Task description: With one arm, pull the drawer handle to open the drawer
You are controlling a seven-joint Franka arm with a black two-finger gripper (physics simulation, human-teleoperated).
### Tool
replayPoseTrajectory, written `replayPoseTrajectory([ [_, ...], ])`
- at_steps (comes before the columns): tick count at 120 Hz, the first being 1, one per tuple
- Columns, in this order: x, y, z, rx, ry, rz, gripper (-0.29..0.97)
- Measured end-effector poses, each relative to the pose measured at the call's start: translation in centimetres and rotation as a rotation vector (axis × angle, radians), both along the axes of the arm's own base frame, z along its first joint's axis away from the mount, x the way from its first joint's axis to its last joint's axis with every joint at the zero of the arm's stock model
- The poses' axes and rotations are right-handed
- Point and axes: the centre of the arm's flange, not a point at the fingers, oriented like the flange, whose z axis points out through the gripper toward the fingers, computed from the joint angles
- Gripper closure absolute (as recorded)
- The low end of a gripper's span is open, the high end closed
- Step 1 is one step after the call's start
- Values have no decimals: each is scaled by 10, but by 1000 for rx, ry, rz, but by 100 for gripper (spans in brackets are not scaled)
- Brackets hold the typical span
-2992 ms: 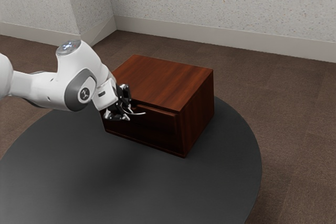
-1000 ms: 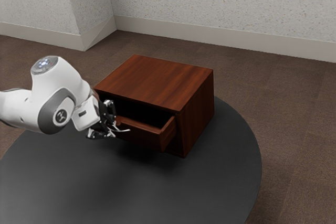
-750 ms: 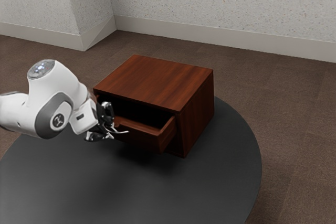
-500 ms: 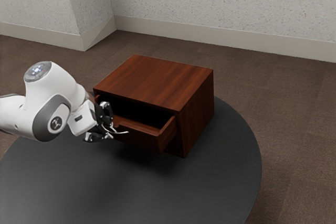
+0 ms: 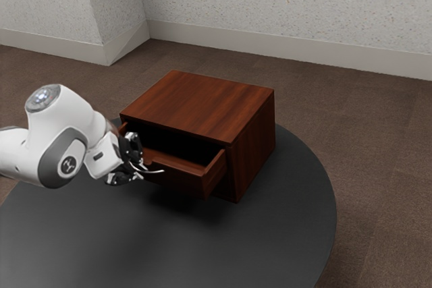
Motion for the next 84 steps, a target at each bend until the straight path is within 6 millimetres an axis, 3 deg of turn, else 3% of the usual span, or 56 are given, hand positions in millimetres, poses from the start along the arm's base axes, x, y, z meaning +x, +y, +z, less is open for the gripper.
replayPoseTrajectory([
  [84,-4,0,1,-3,-22,12,65],
])
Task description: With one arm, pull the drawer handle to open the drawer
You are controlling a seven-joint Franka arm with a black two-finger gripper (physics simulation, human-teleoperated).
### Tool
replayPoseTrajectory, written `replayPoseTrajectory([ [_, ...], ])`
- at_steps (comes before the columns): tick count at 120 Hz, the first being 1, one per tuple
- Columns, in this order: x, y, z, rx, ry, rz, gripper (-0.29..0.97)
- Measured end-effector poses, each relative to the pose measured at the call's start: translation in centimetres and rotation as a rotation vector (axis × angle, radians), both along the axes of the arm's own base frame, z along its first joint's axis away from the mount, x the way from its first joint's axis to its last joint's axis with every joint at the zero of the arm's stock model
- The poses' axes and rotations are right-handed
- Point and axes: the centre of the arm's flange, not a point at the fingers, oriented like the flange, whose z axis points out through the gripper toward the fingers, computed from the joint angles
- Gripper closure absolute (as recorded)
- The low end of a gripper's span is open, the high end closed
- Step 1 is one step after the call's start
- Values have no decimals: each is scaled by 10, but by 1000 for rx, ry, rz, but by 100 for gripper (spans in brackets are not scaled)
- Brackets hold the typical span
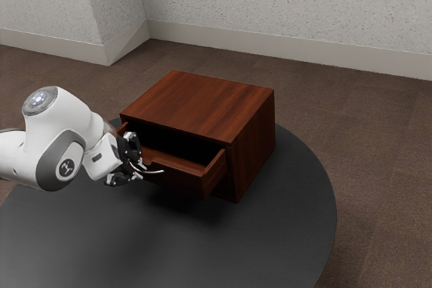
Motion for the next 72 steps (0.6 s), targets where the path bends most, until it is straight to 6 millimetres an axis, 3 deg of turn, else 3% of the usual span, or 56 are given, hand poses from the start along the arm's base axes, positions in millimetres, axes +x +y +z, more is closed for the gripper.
replayPoseTrajectory([
  [72,-9,1,-5,4,-28,10,64],
])
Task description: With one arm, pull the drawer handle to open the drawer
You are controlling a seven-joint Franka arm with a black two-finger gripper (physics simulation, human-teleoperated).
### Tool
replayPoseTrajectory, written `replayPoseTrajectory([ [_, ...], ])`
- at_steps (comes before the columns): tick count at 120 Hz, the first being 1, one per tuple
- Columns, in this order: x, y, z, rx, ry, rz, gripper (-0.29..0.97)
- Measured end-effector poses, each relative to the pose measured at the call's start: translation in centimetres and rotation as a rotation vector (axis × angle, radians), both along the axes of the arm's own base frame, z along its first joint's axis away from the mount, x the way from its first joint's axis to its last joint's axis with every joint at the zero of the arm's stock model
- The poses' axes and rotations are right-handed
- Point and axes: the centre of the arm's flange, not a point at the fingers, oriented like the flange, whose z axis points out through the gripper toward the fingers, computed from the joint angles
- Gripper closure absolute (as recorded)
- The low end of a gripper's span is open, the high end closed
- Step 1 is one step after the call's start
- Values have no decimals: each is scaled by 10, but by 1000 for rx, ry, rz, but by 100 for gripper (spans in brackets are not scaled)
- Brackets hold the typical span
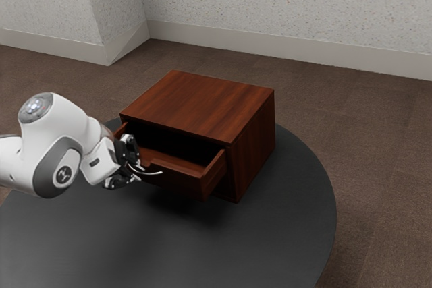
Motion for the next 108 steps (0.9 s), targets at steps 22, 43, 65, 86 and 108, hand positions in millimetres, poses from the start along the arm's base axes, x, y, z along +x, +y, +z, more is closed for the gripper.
replayPoseTrajectory([
  [22,-4,0,-1,1,-11,4,64],
  [43,-6,-2,-1,1,-23,2,63],
  [65,-7,-2,-1,0,-30,2,63],
  [86,-8,-2,-1,-1,-34,5,63],
  [108,-9,-2,10,-2,-57,6,62],
])
